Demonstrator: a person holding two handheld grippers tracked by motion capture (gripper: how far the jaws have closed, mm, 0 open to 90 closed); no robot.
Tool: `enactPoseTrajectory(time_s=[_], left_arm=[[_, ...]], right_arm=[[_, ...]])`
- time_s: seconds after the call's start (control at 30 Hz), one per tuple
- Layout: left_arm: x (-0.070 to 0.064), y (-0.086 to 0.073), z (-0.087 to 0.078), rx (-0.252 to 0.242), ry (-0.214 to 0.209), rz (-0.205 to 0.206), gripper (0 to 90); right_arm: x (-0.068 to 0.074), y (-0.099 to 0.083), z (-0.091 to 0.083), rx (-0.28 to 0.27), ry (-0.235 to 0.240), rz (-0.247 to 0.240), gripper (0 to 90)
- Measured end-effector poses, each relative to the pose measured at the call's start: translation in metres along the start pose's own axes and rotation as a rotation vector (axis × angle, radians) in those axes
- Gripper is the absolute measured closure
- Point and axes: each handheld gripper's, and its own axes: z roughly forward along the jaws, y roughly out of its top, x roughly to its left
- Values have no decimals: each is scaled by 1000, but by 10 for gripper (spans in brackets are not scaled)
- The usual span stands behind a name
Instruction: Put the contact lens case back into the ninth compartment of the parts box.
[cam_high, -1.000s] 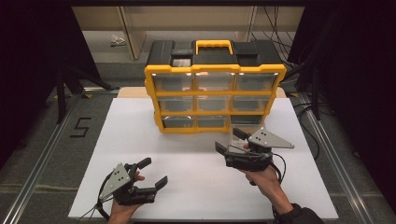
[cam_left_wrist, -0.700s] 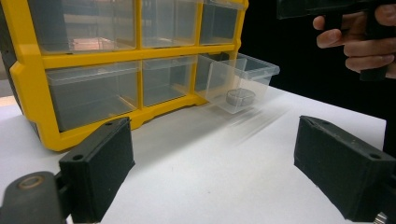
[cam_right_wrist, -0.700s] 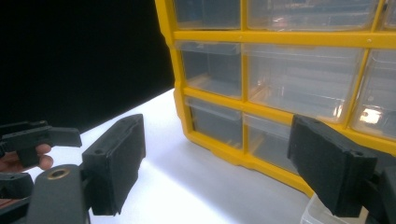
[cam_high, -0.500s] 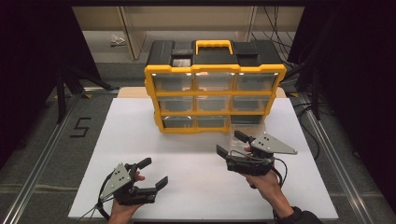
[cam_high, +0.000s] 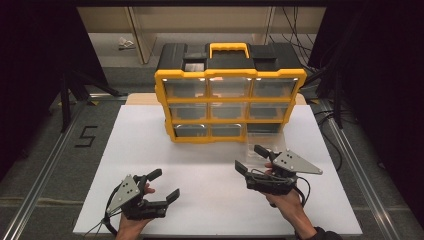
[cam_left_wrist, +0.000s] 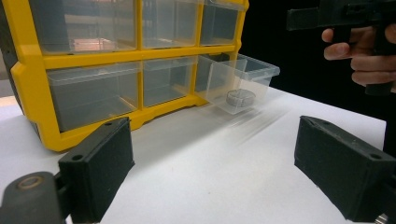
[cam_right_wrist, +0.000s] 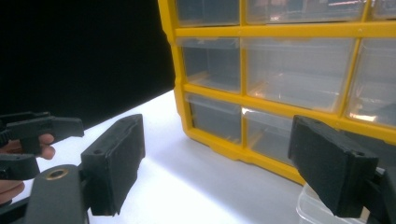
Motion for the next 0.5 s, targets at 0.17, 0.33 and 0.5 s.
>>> enactPoseTrajectory(time_s=[0.17, 0.33, 0.5], left_arm=[[0, 0, 0, -1, -1, -3, 112], [0, 0, 0, 0, -2, -2, 112], [0, 0, 0, 2, -2, -3, 112]], right_arm=[[-1, -7, -4, -1, -7, 4, 196], [-1, -12, -7, -5, -11, 5, 194], [-1, -15, -10, -9, -10, 6, 193]])
